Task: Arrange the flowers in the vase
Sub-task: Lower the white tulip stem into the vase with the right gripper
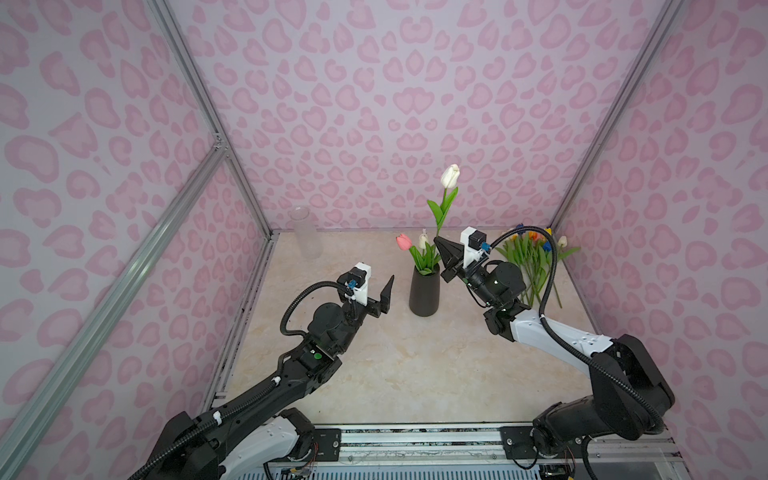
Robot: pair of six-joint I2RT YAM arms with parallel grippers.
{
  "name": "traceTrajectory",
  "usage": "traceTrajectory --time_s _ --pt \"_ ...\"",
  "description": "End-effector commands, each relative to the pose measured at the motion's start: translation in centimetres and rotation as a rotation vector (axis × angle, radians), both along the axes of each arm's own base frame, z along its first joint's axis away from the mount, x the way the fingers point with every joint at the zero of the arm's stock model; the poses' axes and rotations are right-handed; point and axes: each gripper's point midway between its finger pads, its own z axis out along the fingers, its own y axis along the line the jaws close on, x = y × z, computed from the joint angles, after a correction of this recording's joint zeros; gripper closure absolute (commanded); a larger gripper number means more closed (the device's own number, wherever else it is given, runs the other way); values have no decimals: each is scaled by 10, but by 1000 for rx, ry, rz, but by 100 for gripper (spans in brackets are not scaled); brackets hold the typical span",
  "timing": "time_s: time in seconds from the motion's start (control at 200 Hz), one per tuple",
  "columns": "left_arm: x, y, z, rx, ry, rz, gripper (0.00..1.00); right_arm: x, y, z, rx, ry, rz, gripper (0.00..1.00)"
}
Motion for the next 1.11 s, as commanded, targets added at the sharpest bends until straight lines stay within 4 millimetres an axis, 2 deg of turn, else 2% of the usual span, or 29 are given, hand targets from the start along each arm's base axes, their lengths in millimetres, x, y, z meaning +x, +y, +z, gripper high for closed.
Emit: traceTrajectory --time_s 0.0,0.315,0.445,0.675,0.965,1.1 --pt "0 6 3 -5 -17 27 15 -2 0 -3 0 -24 -2 100" --pt "2 4 0 1 -10 28 15 -15 6 -19 -55 -8 52 100" --pt "4 1 0 4 -6 24 15 -22 6 -27 -88 -4 54 92" --pt "6 -4 -1 7 4 7 15 -27 10 -45 -182 21 35 85" --pt "7 -5 -2 10 8 3 15 -27 6 -48 -232 39 3 84" --pt "9 -7 -4 14 13 2 15 -20 -1 -50 -250 65 -50 83"
